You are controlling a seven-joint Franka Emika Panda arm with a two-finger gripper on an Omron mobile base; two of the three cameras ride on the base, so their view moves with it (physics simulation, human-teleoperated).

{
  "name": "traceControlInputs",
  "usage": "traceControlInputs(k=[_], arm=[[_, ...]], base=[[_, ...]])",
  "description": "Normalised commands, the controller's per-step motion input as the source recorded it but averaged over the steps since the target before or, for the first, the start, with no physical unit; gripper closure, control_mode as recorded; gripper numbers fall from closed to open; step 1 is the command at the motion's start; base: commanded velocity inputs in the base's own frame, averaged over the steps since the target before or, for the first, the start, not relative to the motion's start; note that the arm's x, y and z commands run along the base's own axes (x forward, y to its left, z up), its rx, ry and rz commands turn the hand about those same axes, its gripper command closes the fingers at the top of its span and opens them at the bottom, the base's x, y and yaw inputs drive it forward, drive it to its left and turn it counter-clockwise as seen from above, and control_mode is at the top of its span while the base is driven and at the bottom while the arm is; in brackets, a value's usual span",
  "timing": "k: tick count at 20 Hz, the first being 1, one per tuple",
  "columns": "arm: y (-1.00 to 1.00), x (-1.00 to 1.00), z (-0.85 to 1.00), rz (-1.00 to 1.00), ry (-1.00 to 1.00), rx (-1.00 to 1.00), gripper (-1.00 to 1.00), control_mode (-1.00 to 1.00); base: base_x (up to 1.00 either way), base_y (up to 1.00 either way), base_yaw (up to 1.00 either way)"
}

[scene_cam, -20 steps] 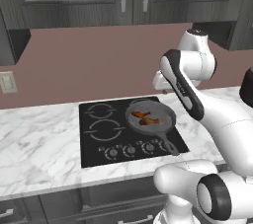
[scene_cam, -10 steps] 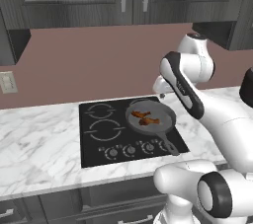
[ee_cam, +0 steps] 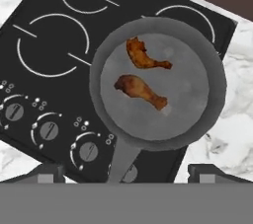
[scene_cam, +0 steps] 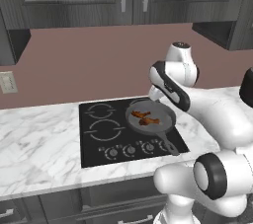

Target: Take the chicken drumsticks from the pan and place one on each plate on the dining counter.

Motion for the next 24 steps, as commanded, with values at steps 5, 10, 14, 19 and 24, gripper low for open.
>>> traceControlInputs(k=[5, 10, 14, 19, 24], arm=[[0.0, 0.54, -0.42, 0.12, -0.01, -0.01, -1.0, -1.0], [0.23, 0.59, -0.4, 0.06, 0.0, 0.0, -1.0, -1.0], [0.35, 0.5, -0.32, 0.0, 0.0, 0.0, -1.0, -1.0], [0.2, 0.36, -0.38, 0.0, 0.01, 0.0, -1.0, -1.0], [0.0, 0.22, -0.49, 0.0, 0.02, -0.01, -1.0, -1.0]], base=[[0.0, 0.0, 0.0], [0.0, 0.0, 0.0], [0.0, 0.0, 0.0], [0.0, 0.0, 0.0], [0.0, 0.0, 0.0]])
